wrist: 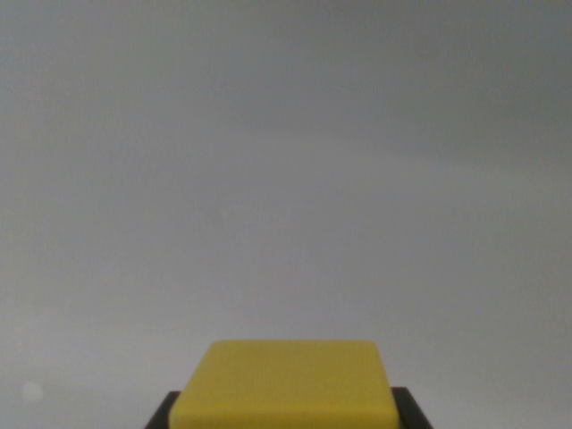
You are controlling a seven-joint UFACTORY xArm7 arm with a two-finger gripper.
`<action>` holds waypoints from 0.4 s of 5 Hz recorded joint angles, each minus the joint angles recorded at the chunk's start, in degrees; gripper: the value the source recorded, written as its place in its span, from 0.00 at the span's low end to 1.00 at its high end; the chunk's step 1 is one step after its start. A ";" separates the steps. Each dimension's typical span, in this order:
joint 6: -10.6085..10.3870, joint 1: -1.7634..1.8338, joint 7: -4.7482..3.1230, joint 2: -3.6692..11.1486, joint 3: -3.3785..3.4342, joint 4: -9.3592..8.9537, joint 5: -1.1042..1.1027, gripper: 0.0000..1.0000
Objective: Pick yellow cube
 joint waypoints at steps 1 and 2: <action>0.00 0.00 0.00 0.00 0.00 0.00 0.00 1.00; 2.24 0.03 0.32 -1.06 -0.03 1.21 -0.32 1.00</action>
